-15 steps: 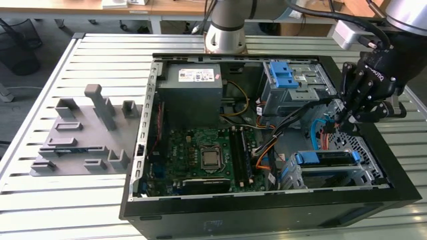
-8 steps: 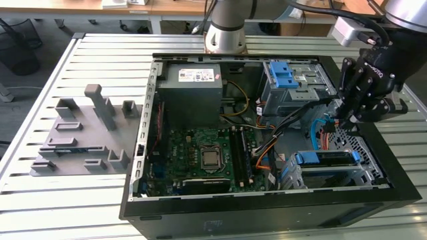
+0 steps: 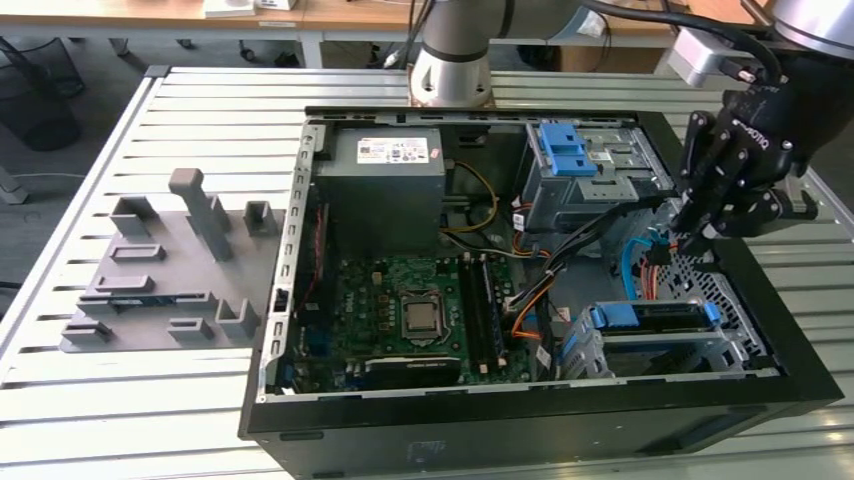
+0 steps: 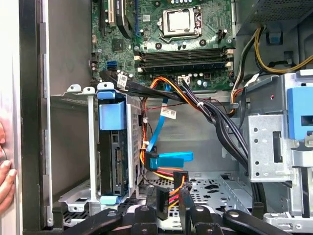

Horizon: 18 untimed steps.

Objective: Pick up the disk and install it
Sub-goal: 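Insert the first disk wire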

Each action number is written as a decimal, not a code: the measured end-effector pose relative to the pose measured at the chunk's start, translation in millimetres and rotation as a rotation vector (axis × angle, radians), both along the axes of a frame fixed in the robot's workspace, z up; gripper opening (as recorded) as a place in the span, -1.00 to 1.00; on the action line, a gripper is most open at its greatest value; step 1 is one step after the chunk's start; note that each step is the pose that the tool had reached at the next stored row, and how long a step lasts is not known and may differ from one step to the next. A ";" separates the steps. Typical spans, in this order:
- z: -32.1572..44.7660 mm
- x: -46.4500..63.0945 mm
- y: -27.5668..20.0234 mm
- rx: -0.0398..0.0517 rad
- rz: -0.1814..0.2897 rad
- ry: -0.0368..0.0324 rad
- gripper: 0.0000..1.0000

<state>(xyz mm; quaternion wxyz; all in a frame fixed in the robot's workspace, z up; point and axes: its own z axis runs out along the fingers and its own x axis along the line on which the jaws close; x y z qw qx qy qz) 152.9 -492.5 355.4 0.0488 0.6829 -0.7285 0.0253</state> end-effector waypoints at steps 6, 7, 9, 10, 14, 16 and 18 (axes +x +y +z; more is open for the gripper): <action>-1.4 0.5 0.2 -0.0259 0.000 0.0000 -0.36; -1.4 0.5 0.4 -0.0271 0.000 0.0001 -0.36; -1.6 0.5 0.8 -0.0286 0.000 0.0001 -0.40; -1.7 0.5 1.1 -0.0292 0.000 0.0000 -0.40; -1.8 0.5 1.6 -0.0298 0.000 0.0001 -0.67; -1.8 0.5 1.7 -0.0295 0.000 0.0001 -0.67; -1.8 0.1 1.7 -0.0253 0.000 -0.0004 -0.67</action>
